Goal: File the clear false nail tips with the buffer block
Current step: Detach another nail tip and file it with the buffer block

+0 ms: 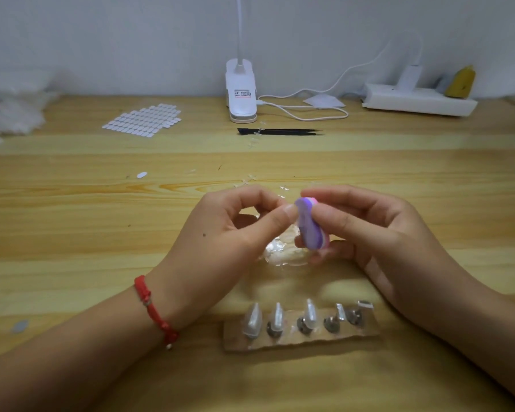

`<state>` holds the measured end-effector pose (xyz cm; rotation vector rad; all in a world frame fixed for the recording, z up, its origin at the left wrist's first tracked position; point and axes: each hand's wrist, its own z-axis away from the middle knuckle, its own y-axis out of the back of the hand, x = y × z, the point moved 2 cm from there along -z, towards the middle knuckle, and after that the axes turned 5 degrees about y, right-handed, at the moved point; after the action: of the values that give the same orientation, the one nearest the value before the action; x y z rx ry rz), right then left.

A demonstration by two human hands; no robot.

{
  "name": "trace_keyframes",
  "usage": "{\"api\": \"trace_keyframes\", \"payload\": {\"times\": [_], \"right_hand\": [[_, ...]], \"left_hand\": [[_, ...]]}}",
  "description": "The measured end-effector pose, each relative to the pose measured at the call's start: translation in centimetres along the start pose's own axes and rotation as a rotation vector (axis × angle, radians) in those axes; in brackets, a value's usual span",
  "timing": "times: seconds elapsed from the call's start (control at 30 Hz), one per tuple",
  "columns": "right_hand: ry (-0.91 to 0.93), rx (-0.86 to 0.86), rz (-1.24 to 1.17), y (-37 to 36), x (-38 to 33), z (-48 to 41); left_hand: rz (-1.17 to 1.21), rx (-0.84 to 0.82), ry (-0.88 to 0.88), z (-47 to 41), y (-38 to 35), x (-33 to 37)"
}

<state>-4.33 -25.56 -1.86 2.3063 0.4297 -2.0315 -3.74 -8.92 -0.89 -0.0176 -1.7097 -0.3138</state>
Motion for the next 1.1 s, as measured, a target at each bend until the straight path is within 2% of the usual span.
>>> {"api": "trace_keyframes", "payload": {"times": [0.13,0.27,0.43,0.57,0.67,0.73,0.83,0.9,0.97,1.03,1.1], "right_hand": [[-0.011,-0.061,0.030,-0.2,-0.1,0.2],[0.031,0.074,-0.078,0.2,0.1,-0.1],[0.011,-0.025,0.025,-0.2,0.0,0.1],[0.037,0.008,-0.024,0.0,-0.1,-0.1],[0.019,-0.084,0.057,-0.5,-0.2,0.2],[0.030,-0.060,0.030,-0.5,-0.2,0.1],[0.053,0.013,-0.033,-0.3,-0.3,-0.1],[0.043,-0.034,-0.005,-0.4,-0.3,0.0],[0.030,-0.100,0.027,-0.7,-0.3,0.2],[0.035,-0.081,0.000,-0.8,-0.4,0.2],[0.041,-0.060,-0.004,-0.7,-0.4,0.1]], "left_hand": [[0.087,0.111,-0.010,-0.2,0.6,0.0],[0.054,-0.007,-0.011,0.0,-0.1,0.1],[0.111,0.074,-0.001,-0.3,0.5,0.1],[0.031,-0.012,-0.058,0.2,0.1,0.4],[0.023,0.084,-0.087,0.4,0.6,0.6],[0.060,0.140,-0.086,0.2,1.0,0.7],[0.059,0.039,-0.095,0.4,0.3,0.9],[0.042,0.035,-0.091,0.4,0.0,0.9],[0.050,0.101,-0.075,0.2,0.4,0.7],[0.078,0.137,-0.074,0.1,1.0,0.6],[0.079,0.097,-0.072,0.3,0.9,0.6]]}}
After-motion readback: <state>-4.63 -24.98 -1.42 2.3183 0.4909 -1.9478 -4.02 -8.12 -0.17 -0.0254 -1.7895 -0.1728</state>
